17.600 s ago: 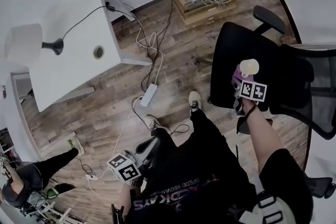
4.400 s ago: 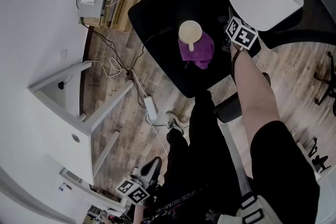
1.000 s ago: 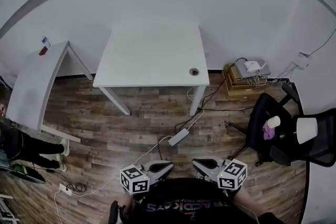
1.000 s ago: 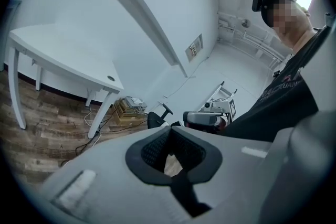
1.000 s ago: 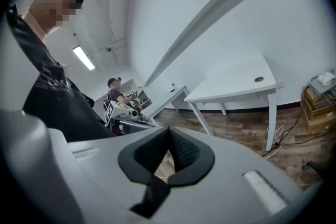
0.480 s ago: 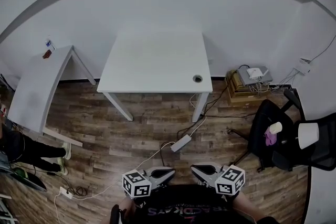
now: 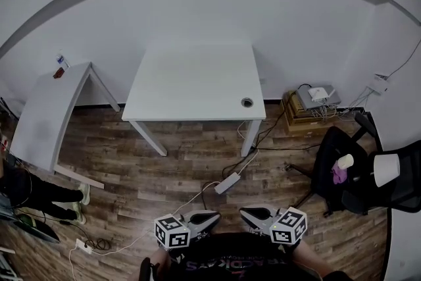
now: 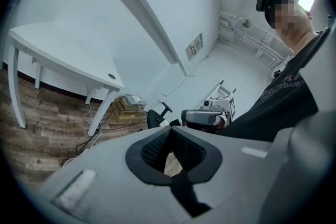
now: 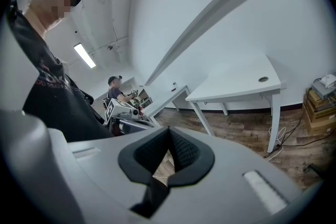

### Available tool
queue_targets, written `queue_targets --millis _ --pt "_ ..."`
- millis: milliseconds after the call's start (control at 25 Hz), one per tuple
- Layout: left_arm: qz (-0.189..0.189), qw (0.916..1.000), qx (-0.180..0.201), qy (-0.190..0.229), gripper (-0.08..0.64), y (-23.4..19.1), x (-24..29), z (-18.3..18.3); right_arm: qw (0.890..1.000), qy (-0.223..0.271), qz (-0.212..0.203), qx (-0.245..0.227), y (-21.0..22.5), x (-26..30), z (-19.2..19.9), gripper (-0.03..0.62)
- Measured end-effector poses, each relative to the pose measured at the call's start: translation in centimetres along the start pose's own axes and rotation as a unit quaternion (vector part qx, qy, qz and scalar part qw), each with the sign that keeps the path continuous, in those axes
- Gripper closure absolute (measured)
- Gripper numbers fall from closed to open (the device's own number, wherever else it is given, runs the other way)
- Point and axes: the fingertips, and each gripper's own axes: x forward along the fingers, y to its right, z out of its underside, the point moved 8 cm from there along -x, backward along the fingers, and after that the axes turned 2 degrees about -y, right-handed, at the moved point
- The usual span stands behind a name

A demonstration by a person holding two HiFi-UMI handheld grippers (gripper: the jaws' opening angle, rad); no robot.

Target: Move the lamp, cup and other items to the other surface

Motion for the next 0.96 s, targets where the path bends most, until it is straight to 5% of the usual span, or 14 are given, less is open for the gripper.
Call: queue_targets --millis 960 --pt "-0.005 0.9999 -0.01 0.003 0.557 0.59 -0.25 0.75 1.0 0.0 -0.004 -0.004 -0.57 -0.29 0.51 0.589"
